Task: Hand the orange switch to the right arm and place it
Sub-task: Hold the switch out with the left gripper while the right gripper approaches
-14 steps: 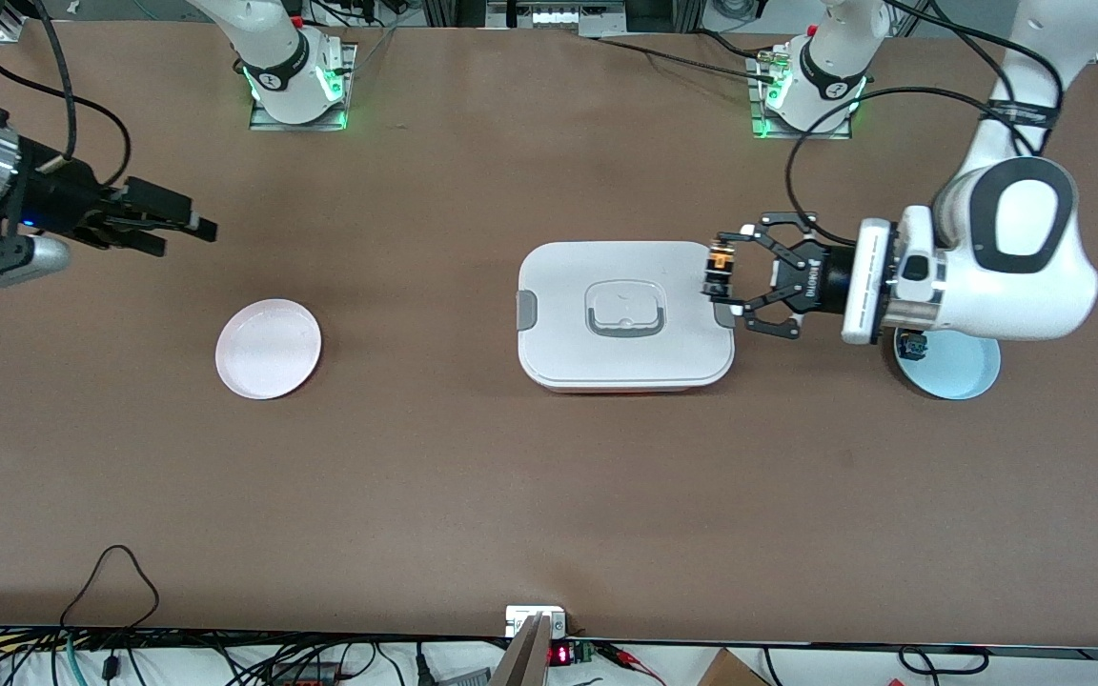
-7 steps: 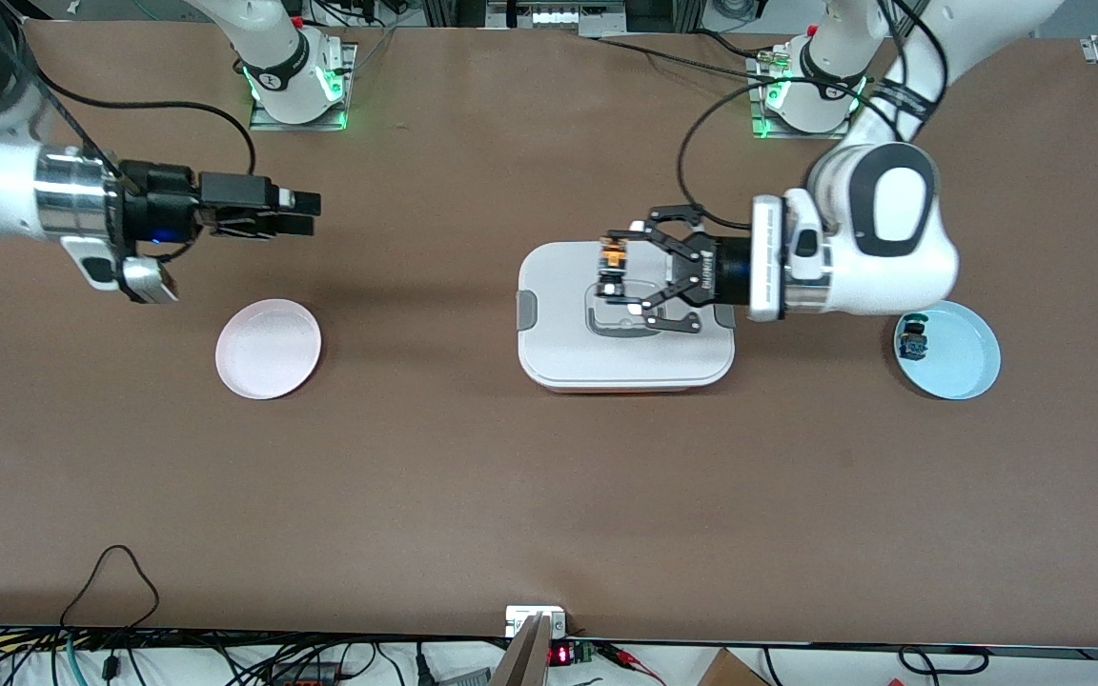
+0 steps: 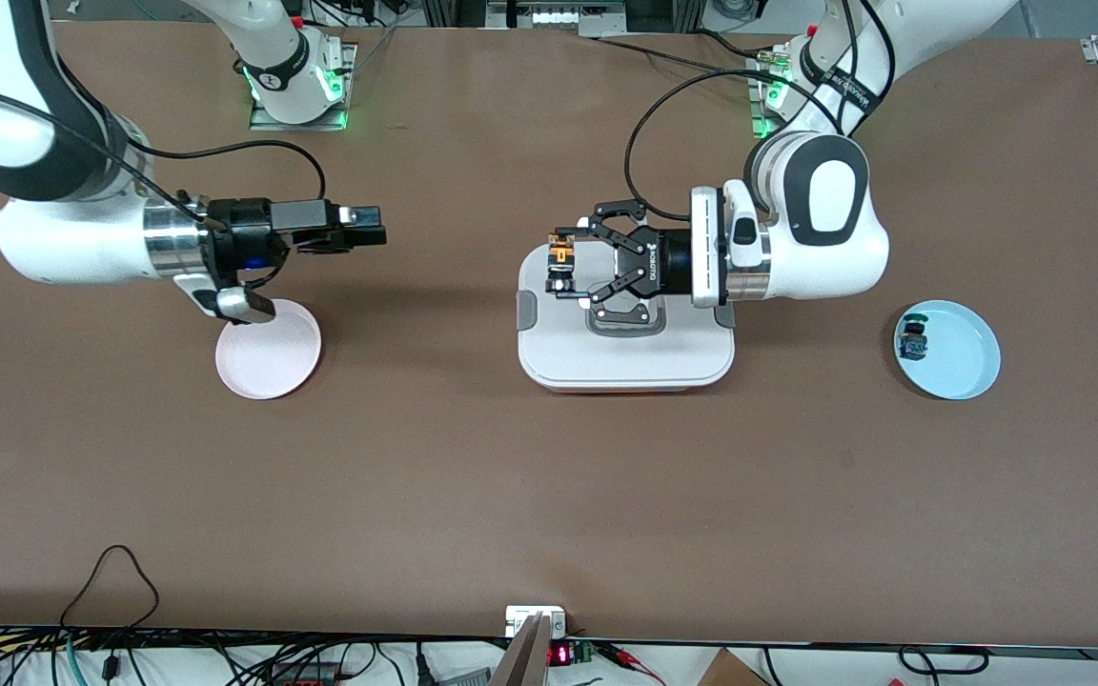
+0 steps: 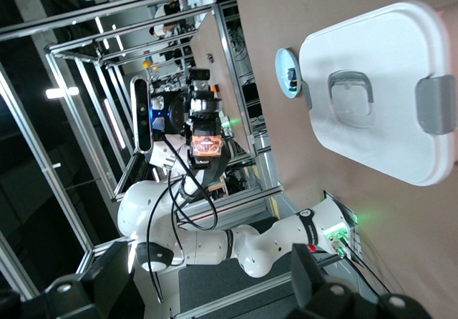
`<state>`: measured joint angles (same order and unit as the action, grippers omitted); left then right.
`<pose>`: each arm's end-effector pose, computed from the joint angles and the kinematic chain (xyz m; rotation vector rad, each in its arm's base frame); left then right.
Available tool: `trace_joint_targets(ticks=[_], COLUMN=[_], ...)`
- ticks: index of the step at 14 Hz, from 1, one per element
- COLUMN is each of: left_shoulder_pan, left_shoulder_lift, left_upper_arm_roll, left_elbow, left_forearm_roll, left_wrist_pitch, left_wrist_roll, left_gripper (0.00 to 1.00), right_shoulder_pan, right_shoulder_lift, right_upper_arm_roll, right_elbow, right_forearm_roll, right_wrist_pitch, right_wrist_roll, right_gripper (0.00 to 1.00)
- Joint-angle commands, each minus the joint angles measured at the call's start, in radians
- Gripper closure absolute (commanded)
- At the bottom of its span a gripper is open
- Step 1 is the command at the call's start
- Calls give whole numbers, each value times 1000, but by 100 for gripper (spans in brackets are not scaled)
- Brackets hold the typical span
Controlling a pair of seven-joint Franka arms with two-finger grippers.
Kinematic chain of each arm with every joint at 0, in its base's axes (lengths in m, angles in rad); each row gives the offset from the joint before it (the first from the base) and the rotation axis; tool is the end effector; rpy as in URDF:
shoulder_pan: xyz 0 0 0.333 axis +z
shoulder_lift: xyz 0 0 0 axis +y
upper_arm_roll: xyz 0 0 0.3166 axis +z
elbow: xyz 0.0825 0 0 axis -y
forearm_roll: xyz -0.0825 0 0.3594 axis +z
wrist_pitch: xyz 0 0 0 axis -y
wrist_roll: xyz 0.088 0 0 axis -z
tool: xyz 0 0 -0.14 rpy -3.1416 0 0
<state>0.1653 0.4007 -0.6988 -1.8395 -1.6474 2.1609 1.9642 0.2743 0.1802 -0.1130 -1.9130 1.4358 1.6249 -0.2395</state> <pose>0.5504 -0.3502 0.4159 1.3747 -1.0124 1.0156 0.5344 0.2261 0.4564 -1.7450 0.0843 0.3402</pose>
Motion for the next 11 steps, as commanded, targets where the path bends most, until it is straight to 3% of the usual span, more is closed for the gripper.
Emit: trace_joint_targets(ticks=[1, 6, 11], left_shoulder_pan=[-7, -21, -53], left_shoulder_lift=[10, 10, 15], left_upper_arm_roll=[-4, -5, -4], left_elbow=[2, 0, 0], left_forearm_roll=[-35, -35, -81], left_wrist_pitch=[14, 14, 37], left_wrist_roll=[47, 47, 47], left_gripper=[84, 83, 84], right_shoulder_pan=[40, 89, 170], right_shoulder_lift=[22, 96, 137], right_upper_arm_roll=[-7, -7, -7], right_elbow=[-14, -8, -3], right_forearm_roll=[38, 132, 302], right_wrist_pitch=[0, 6, 36], right_wrist_roll=[-69, -210, -199], right_gripper=[0, 0, 0])
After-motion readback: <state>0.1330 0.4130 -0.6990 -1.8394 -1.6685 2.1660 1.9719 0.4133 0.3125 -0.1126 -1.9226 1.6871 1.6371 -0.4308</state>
